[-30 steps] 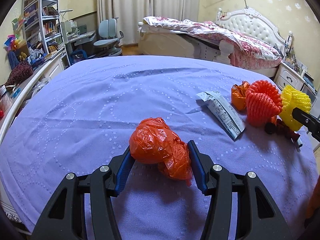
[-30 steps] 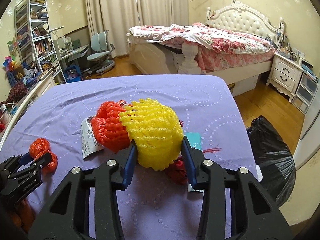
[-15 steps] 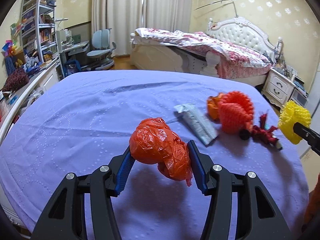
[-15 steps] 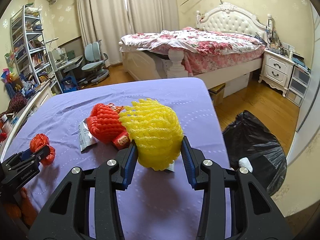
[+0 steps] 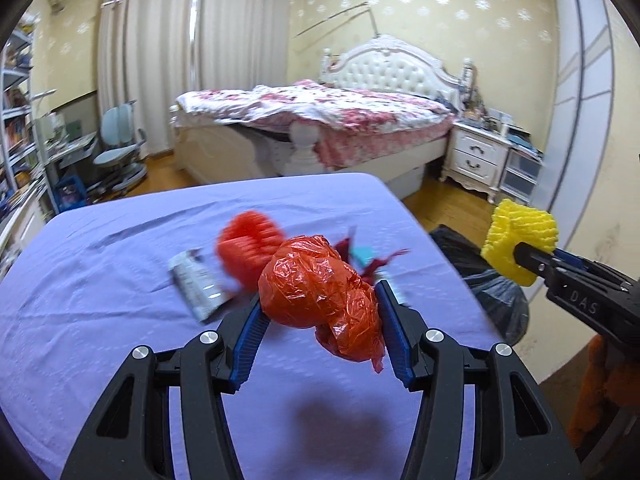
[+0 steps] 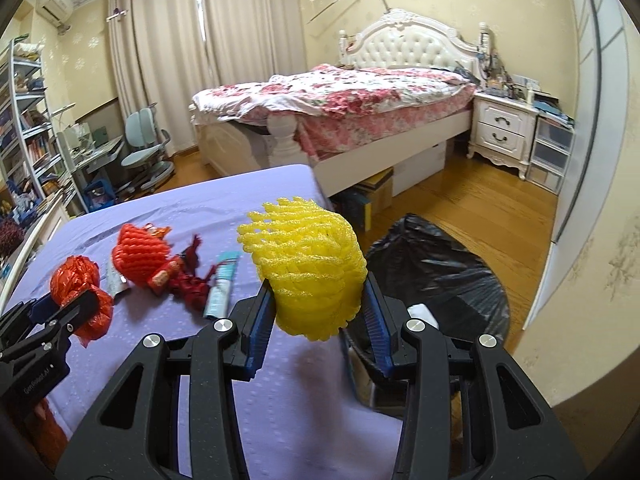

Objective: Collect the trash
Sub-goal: 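Carry the orange bag and yellow net over the black bin and release both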

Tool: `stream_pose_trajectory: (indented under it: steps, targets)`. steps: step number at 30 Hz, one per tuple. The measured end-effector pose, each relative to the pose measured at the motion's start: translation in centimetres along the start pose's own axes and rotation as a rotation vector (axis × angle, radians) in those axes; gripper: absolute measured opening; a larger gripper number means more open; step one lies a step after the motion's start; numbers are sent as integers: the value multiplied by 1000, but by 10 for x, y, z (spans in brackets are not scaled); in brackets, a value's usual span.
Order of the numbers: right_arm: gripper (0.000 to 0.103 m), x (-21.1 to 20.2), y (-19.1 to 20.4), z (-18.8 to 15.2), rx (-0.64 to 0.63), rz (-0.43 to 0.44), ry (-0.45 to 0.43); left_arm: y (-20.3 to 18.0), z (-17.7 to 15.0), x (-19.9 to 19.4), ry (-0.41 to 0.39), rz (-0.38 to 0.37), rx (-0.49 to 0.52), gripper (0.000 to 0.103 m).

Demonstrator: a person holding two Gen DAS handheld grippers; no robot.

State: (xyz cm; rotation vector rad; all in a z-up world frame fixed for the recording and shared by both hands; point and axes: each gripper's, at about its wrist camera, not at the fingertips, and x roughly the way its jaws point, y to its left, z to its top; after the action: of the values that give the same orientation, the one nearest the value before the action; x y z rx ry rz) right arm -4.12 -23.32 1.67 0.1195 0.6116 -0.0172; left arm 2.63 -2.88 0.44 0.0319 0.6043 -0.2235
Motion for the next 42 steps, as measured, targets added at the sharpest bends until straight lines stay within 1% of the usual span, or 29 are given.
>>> stream_pose_trajectory:
  steps: [2, 6, 9, 15, 20, 28, 35, 37, 38, 39, 41, 42]
  targets:
    - [41, 0, -15, 0, 19, -26, -7, -18, 6, 8, -3, -30, 18, 54]
    - [41, 3, -40, 0, 54, -59, -6, -44, 15, 24, -1, -66, 46, 54]
    - [41, 13, -60, 1, 83, -84, 6, -62, 21, 37, 5, -86, 69, 54]
    - [41, 28, -87, -1, 111, -120, 28, -95, 31, 64, 26, -111, 125, 54]
    - [41, 41, -106, -1, 126, -142, 41, -120, 35, 85, 41, -115, 179, 54]
    - [41, 62, -130, 1, 163, -158, 63, -144, 37, 115, 89, -104, 211, 54]
    - [42, 77, -148, 4, 190, -168, 83, -161, 41, 129, 116, -90, 237, 54]
    - [42, 80, -151, 4, 199, -166, 89, -166, 40, 132, 124, -88, 250, 56]
    - [43, 82, -153, 4, 202, -164, 94, -167, 40, 133, 127, -83, 254, 60]
    - [44, 83, -154, 5, 202, -165, 96, -167, 39, 133, 131, -81, 255, 66]
    - [49, 85, -156, 4, 202, -170, 96, -166, 39, 133, 131, -84, 246, 72]
    - [51, 85, -158, 3, 203, -176, 98, -165, 39, 132, 130, -83, 240, 74]
